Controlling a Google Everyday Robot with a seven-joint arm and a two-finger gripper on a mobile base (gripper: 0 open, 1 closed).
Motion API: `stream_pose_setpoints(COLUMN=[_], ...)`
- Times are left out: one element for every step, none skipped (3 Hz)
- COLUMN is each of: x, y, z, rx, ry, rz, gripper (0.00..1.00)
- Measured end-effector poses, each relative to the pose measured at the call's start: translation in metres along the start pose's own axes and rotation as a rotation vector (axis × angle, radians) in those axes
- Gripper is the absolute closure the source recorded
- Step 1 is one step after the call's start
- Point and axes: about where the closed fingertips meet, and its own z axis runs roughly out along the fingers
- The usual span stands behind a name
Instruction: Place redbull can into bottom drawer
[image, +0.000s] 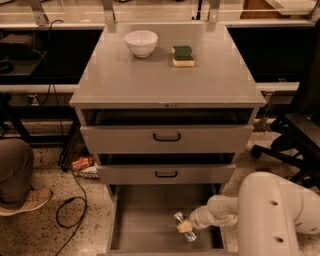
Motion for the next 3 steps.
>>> stream_pose_setpoints(x=[0.002,0.002,-0.001], y=[-0.005,-0.006,-0.007], z=[0.022,0.033,0.036], rx=[0.009,0.009,0.008], ry=[0.025,0.043,0.043], rz=[0.013,0.017,0.014], gripper=[0.61,0.38,0.14])
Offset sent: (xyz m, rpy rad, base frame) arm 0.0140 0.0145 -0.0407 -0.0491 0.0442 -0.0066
